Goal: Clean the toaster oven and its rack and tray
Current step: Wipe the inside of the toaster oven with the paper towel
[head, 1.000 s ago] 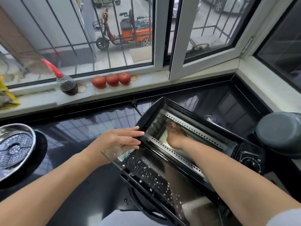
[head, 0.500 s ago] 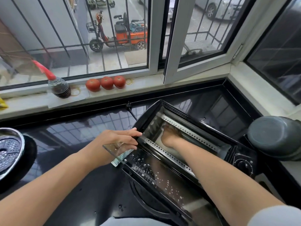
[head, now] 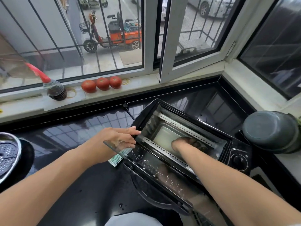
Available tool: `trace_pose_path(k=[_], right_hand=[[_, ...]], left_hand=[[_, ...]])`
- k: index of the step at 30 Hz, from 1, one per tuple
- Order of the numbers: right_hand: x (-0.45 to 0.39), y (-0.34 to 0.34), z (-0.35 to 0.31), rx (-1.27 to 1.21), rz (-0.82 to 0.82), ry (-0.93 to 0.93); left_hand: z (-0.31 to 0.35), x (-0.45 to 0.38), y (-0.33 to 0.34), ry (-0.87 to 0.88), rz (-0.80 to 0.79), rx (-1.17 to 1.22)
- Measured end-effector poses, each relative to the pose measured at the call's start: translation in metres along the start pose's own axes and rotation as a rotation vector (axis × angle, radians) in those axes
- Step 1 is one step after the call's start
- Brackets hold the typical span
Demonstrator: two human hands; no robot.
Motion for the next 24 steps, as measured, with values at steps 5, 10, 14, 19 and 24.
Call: trace_pose_path(k=[5,10,14,19,24], right_hand=[[0.009,-0.009,-0.023,-0.142,0.212,0.033],[0.019,-0.023,-0.075,0.033,0.152,-0.462],[0.019,-0.019,-0.050,0.076,0.101,-0.479],[0.027,-0.014,-0.004,0.125,-0.119,-0.278],[0.014,-0.022,0.032,0.259,-0.193,-0.175]], left_hand=[[0.003,0.000,-0.001,0.144,0.056,-0.049],[-0.022,0.010,0.001,0.198,0.012,-0.145],[0.010,-0.014,-0.012,0.205,-0.073,-0.274],[0.008,-0.023,-0.013,0.151,-0.132,-0.178],[0.022,-0.027,-0.017,0.275,-0.109,-0.147]])
Point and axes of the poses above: each hand's wrist, its own x-axis away from the middle knuckle, its own y-axis out of the palm, z = x × y, the point moved 5 cm from there along -x, towards the middle knuckle, and after that the axes turned 2 degrees about z, right-handed, at the moved point
